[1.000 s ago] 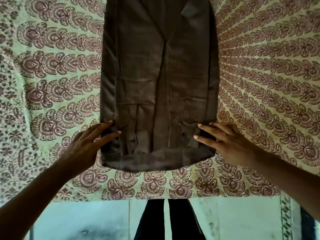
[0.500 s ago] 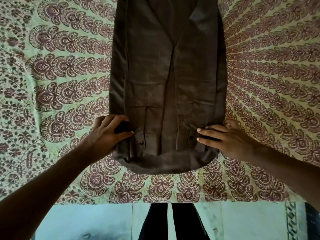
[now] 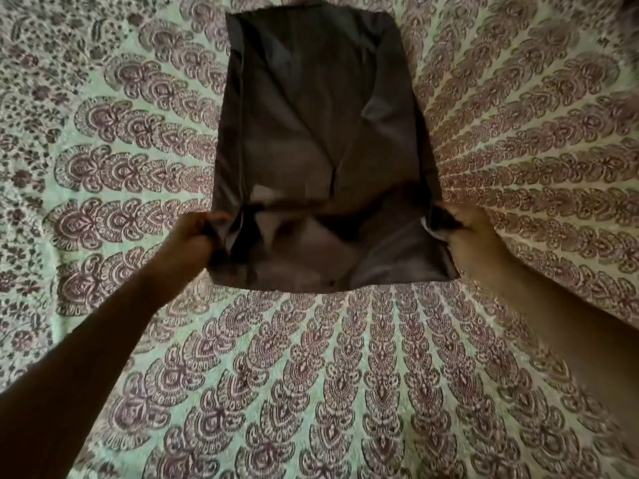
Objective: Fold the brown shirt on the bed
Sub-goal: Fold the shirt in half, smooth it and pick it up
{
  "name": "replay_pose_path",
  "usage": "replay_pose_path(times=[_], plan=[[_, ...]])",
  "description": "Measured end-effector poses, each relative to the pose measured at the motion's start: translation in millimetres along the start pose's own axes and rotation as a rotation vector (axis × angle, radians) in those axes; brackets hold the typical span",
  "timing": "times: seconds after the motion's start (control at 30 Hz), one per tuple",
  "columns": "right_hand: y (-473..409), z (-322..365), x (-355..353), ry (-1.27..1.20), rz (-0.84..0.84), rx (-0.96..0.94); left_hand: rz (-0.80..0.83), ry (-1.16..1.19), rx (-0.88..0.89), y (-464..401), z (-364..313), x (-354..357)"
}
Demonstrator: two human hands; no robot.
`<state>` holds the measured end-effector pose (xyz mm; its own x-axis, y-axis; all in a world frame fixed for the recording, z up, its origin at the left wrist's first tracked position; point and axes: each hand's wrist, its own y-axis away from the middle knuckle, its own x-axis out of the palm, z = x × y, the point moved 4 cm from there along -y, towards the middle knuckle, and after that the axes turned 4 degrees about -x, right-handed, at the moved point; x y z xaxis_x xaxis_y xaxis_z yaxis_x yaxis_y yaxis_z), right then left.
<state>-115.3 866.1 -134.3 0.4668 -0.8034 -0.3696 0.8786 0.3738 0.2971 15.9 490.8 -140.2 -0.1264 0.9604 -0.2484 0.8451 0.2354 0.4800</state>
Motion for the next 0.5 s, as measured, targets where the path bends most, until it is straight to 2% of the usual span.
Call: replay_pose_path(times=[0.1,0.17,0.27,0.37,0.5], plan=[[-51,-4,2,-0.047,-0.056,0.135,-0.153,0.031,-0.091,-41,0,-3],[-71,-12,5,-0.011,-0.078,0.205,-0.236,-0.038,-0.183,-55,9,3],[-84,-15,5,0.004,-0.091,0.214,-0.32,-0.02,-0.241,-60,5,9],[-86,-15,1,0.052,-0.103,0.168,-0.396,-0.032,-0.221,-60,-4,11],[-89,-16,-9,-0.032,-0.161,0.159,-0.468,-0.043,-0.299,-58,4,10]])
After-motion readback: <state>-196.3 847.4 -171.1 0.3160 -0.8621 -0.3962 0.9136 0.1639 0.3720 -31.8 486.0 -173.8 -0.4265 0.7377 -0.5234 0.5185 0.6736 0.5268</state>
